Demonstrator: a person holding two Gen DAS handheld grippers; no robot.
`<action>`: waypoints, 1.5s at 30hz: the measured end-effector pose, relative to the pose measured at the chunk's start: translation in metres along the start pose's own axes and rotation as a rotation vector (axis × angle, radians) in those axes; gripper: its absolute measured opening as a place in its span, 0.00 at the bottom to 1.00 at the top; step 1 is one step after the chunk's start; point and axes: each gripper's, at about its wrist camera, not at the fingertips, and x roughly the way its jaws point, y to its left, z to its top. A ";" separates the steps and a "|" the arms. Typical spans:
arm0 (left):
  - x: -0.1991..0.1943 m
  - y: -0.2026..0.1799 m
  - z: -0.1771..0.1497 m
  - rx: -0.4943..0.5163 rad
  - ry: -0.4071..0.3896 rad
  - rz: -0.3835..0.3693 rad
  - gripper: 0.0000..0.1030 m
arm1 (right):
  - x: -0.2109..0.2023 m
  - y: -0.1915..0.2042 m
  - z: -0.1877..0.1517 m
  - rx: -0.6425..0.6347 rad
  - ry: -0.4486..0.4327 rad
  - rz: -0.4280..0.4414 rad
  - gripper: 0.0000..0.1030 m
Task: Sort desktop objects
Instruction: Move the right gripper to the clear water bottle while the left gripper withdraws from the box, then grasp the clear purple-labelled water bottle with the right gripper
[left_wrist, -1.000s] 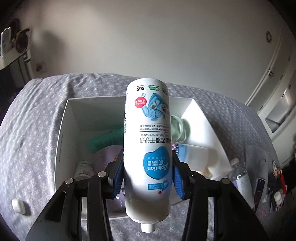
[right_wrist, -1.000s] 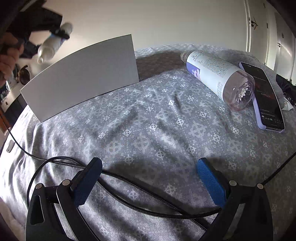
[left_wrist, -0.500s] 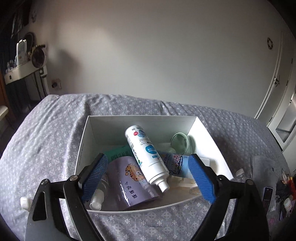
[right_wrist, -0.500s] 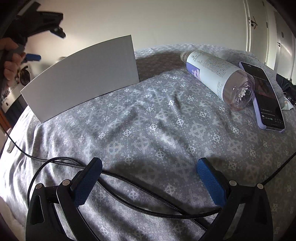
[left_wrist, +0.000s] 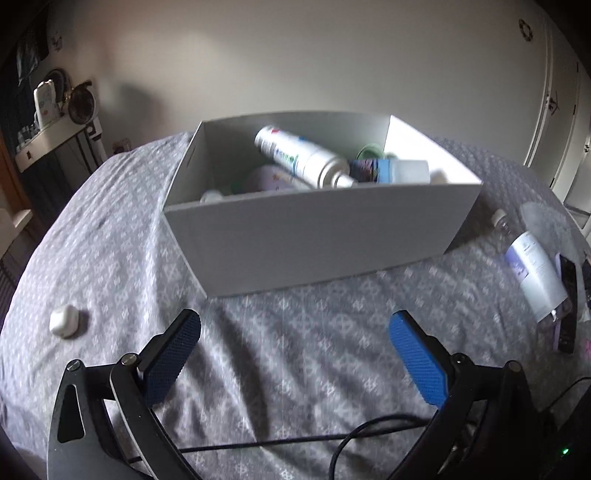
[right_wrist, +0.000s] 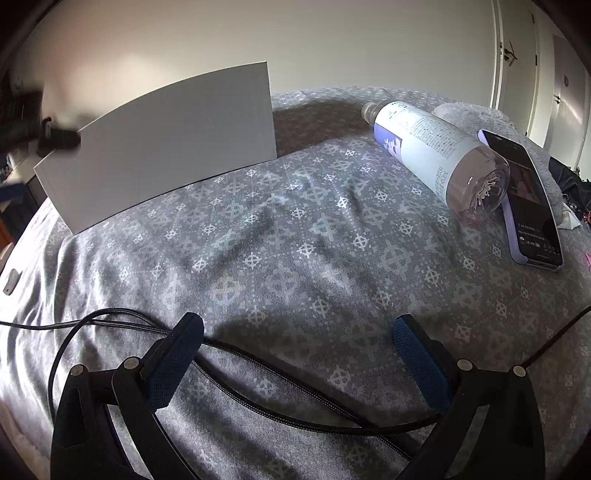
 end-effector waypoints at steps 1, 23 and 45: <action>0.004 0.001 -0.008 0.002 0.017 0.005 0.99 | 0.001 0.000 0.000 -0.007 0.006 0.005 1.00; 0.036 0.015 -0.073 -0.024 0.044 0.054 1.00 | 0.012 -0.012 0.117 -0.346 -0.111 -0.267 1.00; 0.035 0.015 -0.076 -0.021 0.038 0.059 1.00 | 0.100 -0.051 0.132 -0.355 0.195 -0.323 0.66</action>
